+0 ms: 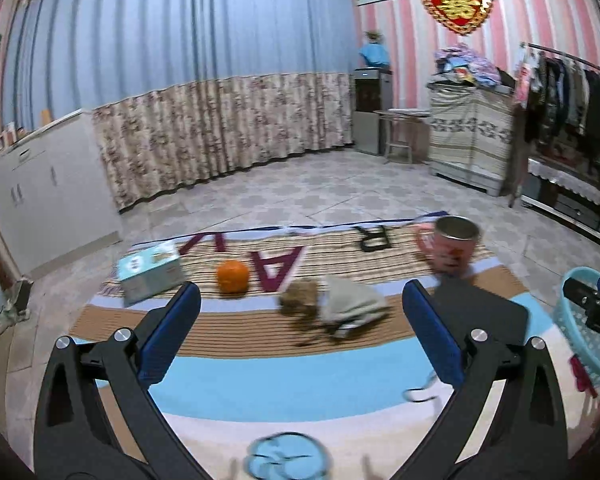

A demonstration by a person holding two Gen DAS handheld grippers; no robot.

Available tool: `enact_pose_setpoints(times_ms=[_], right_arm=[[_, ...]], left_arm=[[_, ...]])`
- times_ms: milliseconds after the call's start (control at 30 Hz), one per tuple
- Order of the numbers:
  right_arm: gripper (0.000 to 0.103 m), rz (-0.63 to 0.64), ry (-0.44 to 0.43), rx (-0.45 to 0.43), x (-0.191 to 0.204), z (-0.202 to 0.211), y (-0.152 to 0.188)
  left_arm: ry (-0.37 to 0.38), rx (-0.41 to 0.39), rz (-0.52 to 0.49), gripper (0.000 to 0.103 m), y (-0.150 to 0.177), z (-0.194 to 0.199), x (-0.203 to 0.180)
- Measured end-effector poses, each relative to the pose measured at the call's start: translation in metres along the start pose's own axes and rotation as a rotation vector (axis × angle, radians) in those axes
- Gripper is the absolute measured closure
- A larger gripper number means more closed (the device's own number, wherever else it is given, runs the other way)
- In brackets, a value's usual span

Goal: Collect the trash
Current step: 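Move both tools back over the mattress toward the bags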

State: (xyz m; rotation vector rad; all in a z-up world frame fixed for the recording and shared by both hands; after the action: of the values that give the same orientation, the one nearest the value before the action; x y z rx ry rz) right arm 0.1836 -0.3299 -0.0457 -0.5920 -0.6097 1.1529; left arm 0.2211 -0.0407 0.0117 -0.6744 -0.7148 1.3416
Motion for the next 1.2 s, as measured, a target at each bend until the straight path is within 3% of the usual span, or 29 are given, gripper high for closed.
enact_pose_setpoints(times_ms=[200,500,667,833,1200], right_arm=[[0.009,0.089,-0.024,-0.004,0.065,-0.012,-0.009],[0.009,0.138,-0.051,0.017,0.119,-0.047,-0.026],[0.009,0.142,-0.065,0.020,0.132,-0.062,-0.038],[0.009,0.178,-0.053,0.041,0.135,-0.078,-0.027],[0.009,0.259,0.007,0.055,0.119,-0.091,-0.016]], left_arm=[[-0.011,0.033,0.091,0.006,0.006,-0.017,0.051],[-0.064,0.083,0.146,0.006,0.010,-0.043,0.106],[-0.108,0.110,0.162,0.006,0.014,-0.055,0.130],[-0.140,0.144,0.210,0.006,0.026,-0.067,0.158],[-0.128,0.264,0.349,0.006,0.059,-0.106,0.202]])
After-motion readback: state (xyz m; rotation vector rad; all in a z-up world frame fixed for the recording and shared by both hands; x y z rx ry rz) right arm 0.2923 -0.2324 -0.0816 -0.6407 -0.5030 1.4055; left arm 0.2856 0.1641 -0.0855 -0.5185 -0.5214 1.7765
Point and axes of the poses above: each gripper's, at about its wrist camera, not at the fingertips, and z roughly against the way its jaws point, x to its left, y to its underside, the point moved 6 cm from there along -z, roughly the way its jaws point, and after that the axes turned 10 degrees about x, right-handed, at the moved point
